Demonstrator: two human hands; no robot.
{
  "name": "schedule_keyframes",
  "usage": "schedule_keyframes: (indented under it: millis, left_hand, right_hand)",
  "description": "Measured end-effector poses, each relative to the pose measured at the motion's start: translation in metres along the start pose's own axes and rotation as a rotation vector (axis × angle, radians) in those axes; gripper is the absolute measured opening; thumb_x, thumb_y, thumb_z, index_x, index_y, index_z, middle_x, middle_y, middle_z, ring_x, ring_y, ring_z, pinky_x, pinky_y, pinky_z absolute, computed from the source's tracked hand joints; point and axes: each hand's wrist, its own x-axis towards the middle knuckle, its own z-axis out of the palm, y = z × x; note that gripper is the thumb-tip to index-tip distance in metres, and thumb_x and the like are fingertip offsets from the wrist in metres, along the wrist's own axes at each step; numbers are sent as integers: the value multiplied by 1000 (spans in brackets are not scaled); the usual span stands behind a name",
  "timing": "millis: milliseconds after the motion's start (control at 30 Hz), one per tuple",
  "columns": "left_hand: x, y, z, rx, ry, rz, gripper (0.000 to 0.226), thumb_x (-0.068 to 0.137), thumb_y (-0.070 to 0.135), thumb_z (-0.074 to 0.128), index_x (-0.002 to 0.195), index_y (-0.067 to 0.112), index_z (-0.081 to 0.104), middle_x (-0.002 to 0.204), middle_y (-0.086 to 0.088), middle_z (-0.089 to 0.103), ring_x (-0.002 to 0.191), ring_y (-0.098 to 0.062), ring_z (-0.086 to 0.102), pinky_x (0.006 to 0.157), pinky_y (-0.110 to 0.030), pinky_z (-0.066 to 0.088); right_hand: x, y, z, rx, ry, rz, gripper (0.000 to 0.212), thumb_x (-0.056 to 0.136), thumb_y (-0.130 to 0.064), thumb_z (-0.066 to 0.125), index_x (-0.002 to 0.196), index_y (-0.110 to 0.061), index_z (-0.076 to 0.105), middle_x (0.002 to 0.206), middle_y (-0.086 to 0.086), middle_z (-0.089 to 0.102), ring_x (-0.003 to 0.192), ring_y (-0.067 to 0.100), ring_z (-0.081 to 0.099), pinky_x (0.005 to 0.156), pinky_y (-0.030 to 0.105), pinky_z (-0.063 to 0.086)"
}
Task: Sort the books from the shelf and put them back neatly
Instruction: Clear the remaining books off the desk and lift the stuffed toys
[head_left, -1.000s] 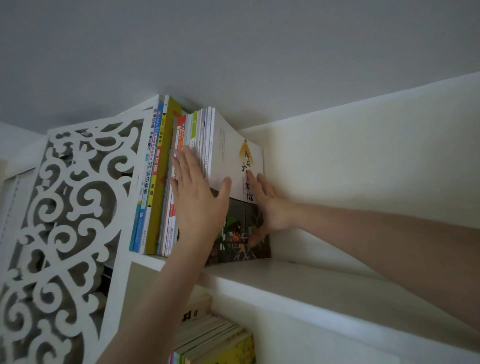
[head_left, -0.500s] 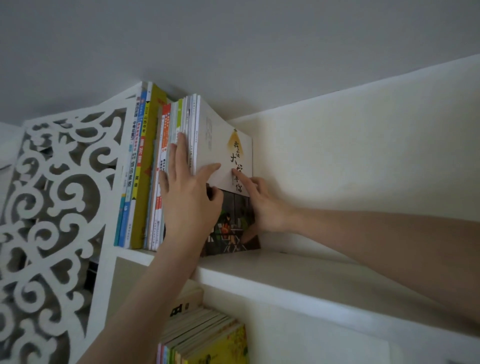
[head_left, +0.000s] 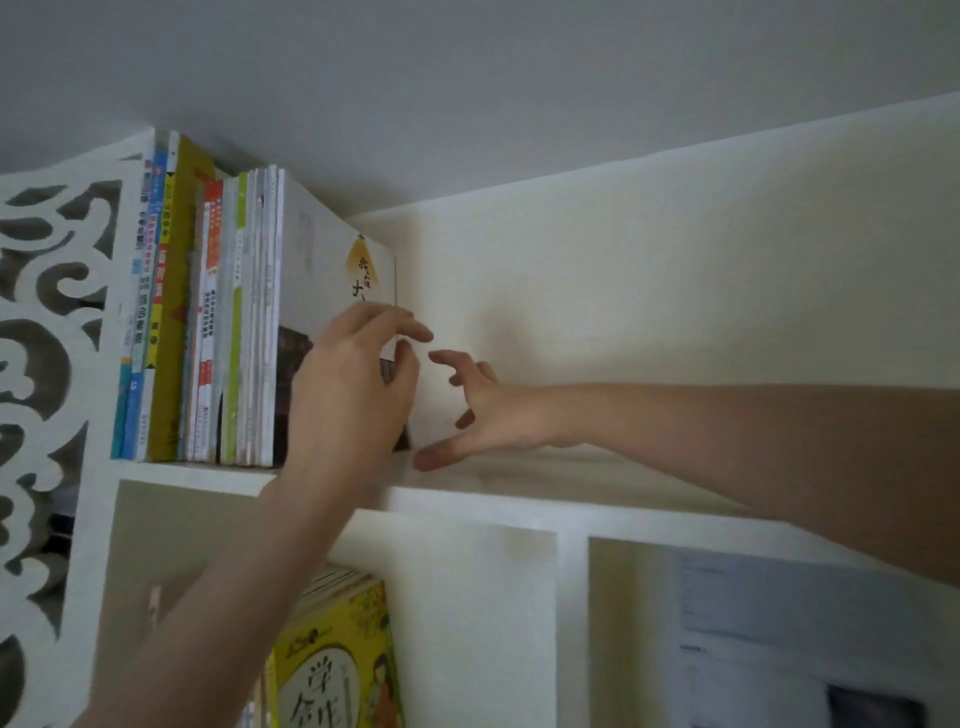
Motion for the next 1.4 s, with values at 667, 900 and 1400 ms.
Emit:
schedule_keyframes:
  millis: [667,900,1400]
  left_hand:
    - [-122,321,15,-1045,-557,174,8,88,25,50,94,24,55,80,18,68,79,4,66,72,-15,51]
    - [-239,432,51,-1321,-998,122,3,90,23,53,90,26,53,78,14,70,71,-5,67,70,-28,54]
    - [-614,570,29,-1077,-2319,-311,50,92,9,54,137,24,40,138,6,51,111,-5,57,85,-18,52]
  right_hand:
    - [-417,31,-70,-483,319,243,20,92,-20,62,100,-2,61,110,-6,47,101,6,53,93,19,42]
    - [-568,84,-20,-369,248,715,19,93,-24,61,98,-7,68,105,2,62,92,9,59,83,23,45]
    - [-892,147,226,274,336,1868,69,89,-39,63,146,-18,31,150,8,34,136,24,34,111,34,29]
